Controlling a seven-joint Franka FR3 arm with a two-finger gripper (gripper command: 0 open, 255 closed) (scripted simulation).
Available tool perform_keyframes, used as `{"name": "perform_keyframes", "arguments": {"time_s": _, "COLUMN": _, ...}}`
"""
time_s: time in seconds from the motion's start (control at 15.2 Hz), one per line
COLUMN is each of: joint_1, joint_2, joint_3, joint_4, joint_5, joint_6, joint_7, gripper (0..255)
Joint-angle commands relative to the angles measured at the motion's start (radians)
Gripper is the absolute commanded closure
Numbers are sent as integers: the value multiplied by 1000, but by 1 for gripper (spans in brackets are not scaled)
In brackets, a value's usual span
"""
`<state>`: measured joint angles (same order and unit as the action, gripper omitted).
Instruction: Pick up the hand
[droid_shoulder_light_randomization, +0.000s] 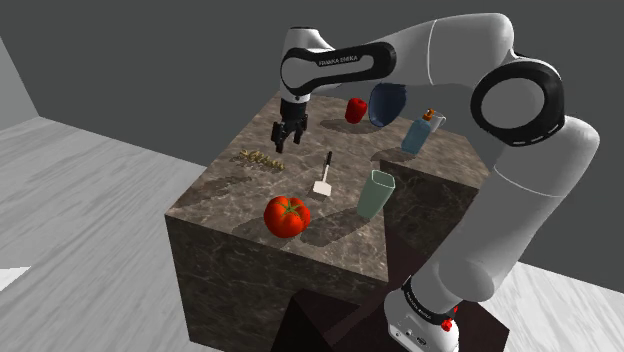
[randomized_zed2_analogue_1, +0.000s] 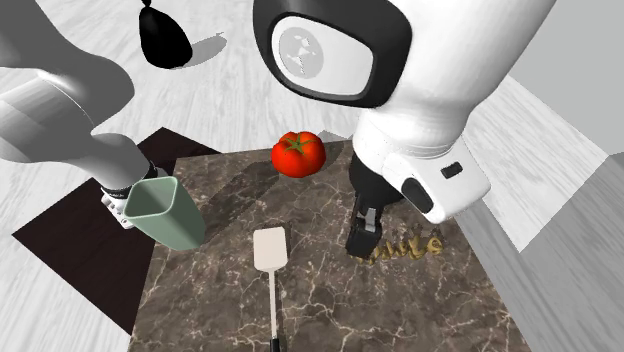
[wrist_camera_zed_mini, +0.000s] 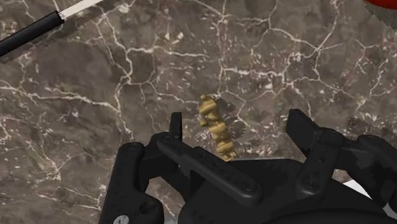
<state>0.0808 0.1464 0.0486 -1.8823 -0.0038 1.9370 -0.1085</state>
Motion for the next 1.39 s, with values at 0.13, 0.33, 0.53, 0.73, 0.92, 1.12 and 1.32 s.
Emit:
{"name": "perform_keyframes", "arguments": {"time_s": 0.13, "joint_1": 16, "joint_2": 158, "joint_3": 12, "joint_4": 153, "joint_5": -23, "joint_6": 4, "joint_7": -25, "gripper": 0}}
{"name": "perform_keyframes", "arguments": {"time_s": 0.33, "joint_1": 32, "joint_2": 280, "joint_3": 20, "joint_4": 288, "joint_5": -41, "joint_6": -9, "joint_7": -43, "gripper": 0}}
{"name": "perform_keyframes", "arguments": {"time_s": 0.53, "joint_1": 39, "joint_2": 338, "joint_3": 23, "joint_4": 344, "joint_5": -50, "joint_6": -8, "joint_7": -51, "gripper": 0}}
{"name": "perform_keyframes", "arguments": {"time_s": 0.73, "joint_1": 40, "joint_2": 352, "joint_3": 22, "joint_4": 324, "joint_5": -51, "joint_6": 26, "joint_7": -50, "gripper": 0}}
{"name": "perform_keyframes", "arguments": {"time_s": 0.92, "joint_1": 40, "joint_2": 371, "joint_3": 21, "joint_4": 304, "joint_5": -53, "joint_6": 65, "joint_7": -48, "gripper": 0}}
{"name": "perform_keyframes", "arguments": {"time_s": 1.12, "joint_1": 40, "joint_2": 373, "joint_3": 21, "joint_4": 307, "joint_5": -53, "joint_6": 64, "joint_7": -48, "gripper": 255}}
{"name": "perform_keyframes", "arguments": {"time_s": 1.32, "joint_1": 40, "joint_2": 374, "joint_3": 21, "joint_4": 308, "joint_5": -53, "joint_6": 64, "joint_7": -48, "gripper": 255}}
